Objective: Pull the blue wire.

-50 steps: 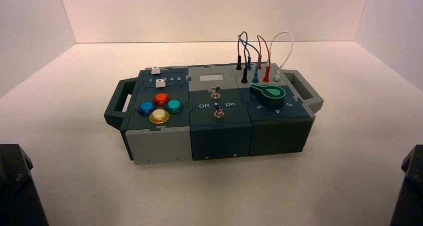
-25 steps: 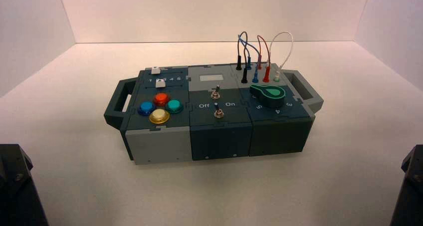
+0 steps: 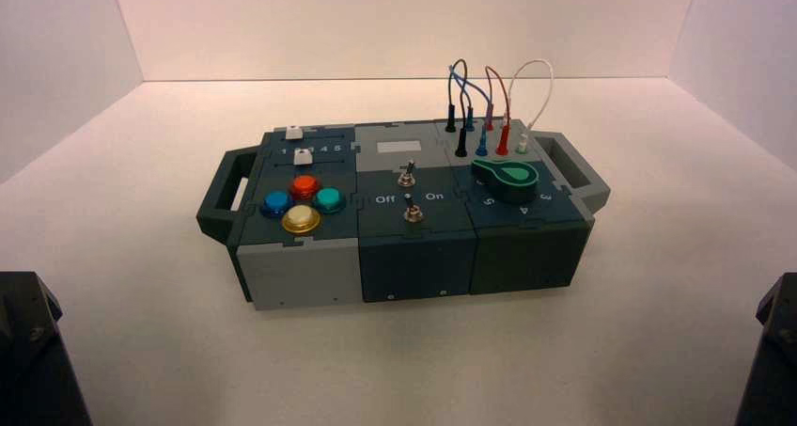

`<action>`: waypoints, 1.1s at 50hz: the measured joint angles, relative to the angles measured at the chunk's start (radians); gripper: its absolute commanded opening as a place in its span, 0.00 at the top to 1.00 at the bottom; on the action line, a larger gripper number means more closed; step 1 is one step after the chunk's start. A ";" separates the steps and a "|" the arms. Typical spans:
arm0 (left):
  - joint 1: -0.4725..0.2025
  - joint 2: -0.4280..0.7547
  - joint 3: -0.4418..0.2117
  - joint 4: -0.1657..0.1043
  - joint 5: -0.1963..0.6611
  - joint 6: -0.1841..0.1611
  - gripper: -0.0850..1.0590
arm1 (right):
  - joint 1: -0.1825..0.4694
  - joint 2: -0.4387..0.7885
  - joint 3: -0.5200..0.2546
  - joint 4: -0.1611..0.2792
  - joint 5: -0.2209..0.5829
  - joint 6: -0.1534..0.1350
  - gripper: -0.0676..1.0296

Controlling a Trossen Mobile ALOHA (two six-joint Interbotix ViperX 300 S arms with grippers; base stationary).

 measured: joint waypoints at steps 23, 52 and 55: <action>-0.233 0.164 -0.026 -0.015 0.035 0.000 0.95 | 0.233 0.138 -0.003 0.184 0.143 0.003 0.94; -0.324 0.267 -0.066 -0.023 0.067 0.000 0.95 | 0.388 0.457 -0.094 0.273 0.135 0.003 0.67; -0.325 0.268 -0.069 -0.023 0.067 0.000 0.95 | 0.387 0.483 -0.094 0.273 0.120 0.003 0.67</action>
